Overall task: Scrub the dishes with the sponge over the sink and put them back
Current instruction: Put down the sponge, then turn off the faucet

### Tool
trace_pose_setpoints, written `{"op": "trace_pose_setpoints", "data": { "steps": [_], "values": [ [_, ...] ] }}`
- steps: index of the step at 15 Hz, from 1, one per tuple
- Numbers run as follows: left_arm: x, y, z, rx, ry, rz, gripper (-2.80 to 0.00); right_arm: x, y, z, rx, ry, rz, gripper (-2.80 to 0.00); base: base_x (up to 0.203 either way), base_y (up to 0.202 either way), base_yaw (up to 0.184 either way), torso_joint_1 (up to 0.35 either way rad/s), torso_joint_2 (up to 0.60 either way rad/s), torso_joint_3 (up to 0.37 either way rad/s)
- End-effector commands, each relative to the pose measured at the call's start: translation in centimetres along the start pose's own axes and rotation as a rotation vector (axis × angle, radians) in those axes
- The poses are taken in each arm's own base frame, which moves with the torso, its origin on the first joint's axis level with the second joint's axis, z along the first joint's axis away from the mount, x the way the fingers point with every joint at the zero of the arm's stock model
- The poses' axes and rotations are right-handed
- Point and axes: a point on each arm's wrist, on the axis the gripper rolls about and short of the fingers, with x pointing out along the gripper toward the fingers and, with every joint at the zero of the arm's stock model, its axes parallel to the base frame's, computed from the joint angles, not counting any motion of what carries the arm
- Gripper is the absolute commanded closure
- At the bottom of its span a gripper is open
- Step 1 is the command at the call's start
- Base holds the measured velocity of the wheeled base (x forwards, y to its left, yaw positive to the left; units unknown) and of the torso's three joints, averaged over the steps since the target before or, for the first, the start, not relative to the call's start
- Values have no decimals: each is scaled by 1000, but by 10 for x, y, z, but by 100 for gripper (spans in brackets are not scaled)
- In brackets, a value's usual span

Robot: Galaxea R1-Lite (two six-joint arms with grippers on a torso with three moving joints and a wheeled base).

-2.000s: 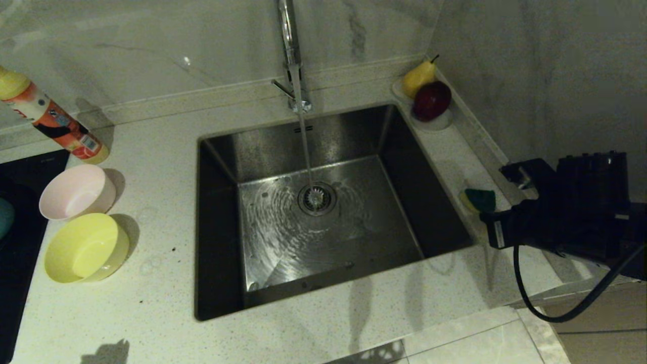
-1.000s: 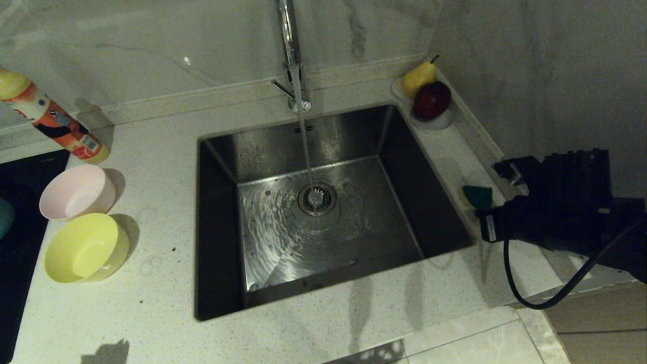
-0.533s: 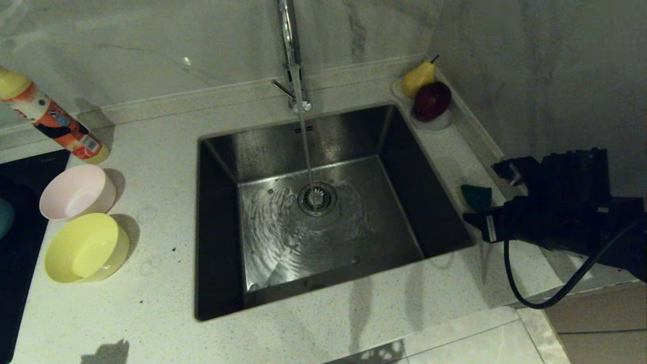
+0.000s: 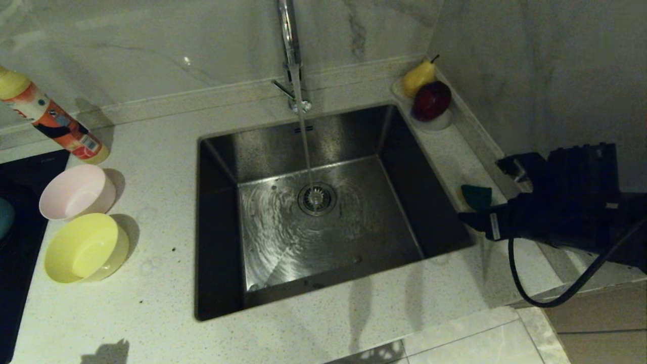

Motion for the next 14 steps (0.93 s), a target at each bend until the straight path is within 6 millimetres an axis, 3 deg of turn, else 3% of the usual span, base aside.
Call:
{"op": "trace_pose_setpoints", "data": {
  "steps": [1, 3, 4, 5, 10, 14],
  "values": [
    [2, 0, -11, 1, 39, 1, 0, -16, 0, 10, 3, -46, 10, -280, 0, 0, 0, 0, 0, 0],
    [2, 0, -11, 1, 39, 1, 0, -31, 1, 18, 7, -95, 19, -280, 0, 0, 0, 0, 0, 0],
    [2, 0, -11, 1, 39, 1, 0, -35, 1, 20, 8, -110, 23, -193, 0, 0, 0, 0, 0, 0],
    [2, 0, -11, 1, 39, 1, 0, -35, 2, 20, 7, -111, 23, 0, 0, 0, 0, 0, 0, 0],
    [2, 0, -11, 1, 39, 1, 0, -96, 4, 25, 0, -242, 86, 0, 0, 0, 0, 0, 0, 0],
    [2, 0, -11, 1, 39, 1, 0, -139, 0, 4, -11, -291, 179, 0, 0, 0, 0, 0, 0, 0]
  ]
}}
